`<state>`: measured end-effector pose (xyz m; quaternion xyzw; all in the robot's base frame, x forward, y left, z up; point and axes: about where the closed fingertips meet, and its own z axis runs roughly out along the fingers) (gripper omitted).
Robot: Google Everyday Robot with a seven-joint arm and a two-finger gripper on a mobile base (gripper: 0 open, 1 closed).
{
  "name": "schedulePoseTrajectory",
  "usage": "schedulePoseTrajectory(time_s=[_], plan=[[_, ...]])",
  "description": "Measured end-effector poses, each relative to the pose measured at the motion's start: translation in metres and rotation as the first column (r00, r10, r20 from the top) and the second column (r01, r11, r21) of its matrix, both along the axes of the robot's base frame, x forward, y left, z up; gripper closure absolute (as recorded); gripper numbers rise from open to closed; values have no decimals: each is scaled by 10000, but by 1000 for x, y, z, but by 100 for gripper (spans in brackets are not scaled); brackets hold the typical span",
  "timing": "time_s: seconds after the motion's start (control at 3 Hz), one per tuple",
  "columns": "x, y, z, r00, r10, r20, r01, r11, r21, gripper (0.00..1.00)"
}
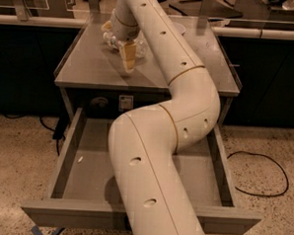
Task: Place water bottle into top drawer
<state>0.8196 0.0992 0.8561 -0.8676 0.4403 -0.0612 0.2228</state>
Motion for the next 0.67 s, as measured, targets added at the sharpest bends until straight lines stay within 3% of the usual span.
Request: schedulePoseTrajectory(time_s=[0.67], plan=[[10, -3, -4, 9933, -1119, 292, 1147, 9855, -1250, 0]])
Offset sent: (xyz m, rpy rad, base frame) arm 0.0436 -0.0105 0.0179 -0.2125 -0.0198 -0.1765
